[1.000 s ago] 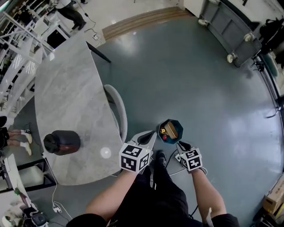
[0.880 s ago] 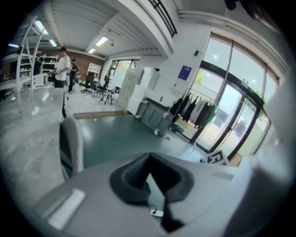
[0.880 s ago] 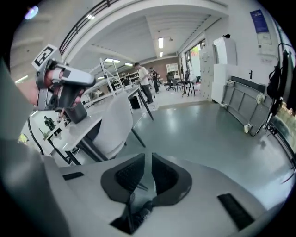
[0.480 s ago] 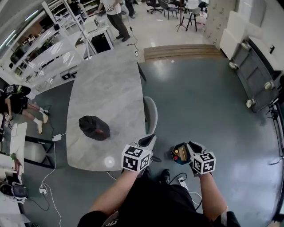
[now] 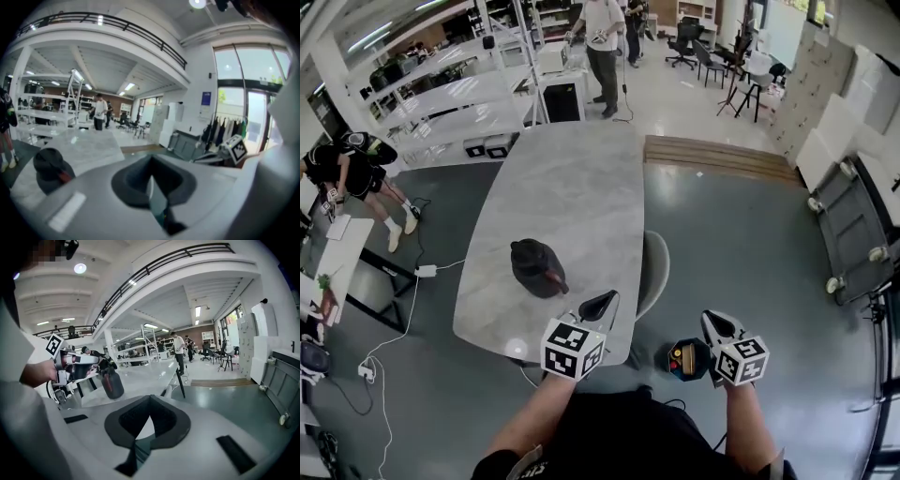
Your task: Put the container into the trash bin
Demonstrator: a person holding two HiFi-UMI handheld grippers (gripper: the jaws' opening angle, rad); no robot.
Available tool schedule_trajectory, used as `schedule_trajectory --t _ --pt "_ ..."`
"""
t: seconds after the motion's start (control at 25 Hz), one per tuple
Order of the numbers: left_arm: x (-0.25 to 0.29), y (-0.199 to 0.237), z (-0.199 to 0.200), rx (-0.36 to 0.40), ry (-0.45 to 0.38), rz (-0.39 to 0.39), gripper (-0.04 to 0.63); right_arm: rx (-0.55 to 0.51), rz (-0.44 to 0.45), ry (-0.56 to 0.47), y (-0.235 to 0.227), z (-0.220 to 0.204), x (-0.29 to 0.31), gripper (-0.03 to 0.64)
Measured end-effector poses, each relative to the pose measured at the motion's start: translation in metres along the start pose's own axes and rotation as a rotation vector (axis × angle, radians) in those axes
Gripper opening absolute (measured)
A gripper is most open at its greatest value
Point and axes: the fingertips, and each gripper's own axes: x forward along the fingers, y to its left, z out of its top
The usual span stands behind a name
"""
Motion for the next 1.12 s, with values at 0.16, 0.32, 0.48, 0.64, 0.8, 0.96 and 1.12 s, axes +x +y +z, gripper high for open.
schedule_trajectory --t 0.16,0.32,0.48,0.64,0.8,0.96,1.12 --pt "-0.030 0.044 0.017 0.039 -0.030 0.023 0.008 -0.036 -0.006 -0.064 0.021 0.041 0.017 -0.006" --pt "-0.057 0.092 0.039 0.029 -0.086 0.065 0.008 -0.104 0.043 -0.129 0.069 0.084 0.039 -0.006" --pt "-0.083 0.125 0.056 0.055 -0.126 0.101 0.008 -0.098 0.130 -0.211 0.129 0.125 0.055 -0.008" --pt "-0.111 0.147 0.073 0.057 -0.184 0.164 0.008 -0.133 0.180 -0.292 0.171 0.165 0.054 -0.009" --pt "-0.132 0.156 0.082 0.050 -0.211 0.198 0.008 -0.168 0.198 -0.351 0.194 0.194 0.043 -0.009" --pt "-0.146 0.156 0.093 0.050 -0.250 0.215 0.008 -0.198 0.205 -0.398 0.207 0.213 0.032 -0.009" --pt "-0.157 0.150 0.105 0.067 -0.281 0.213 0.008 -0.221 0.217 -0.437 0.217 0.226 0.016 -0.009"
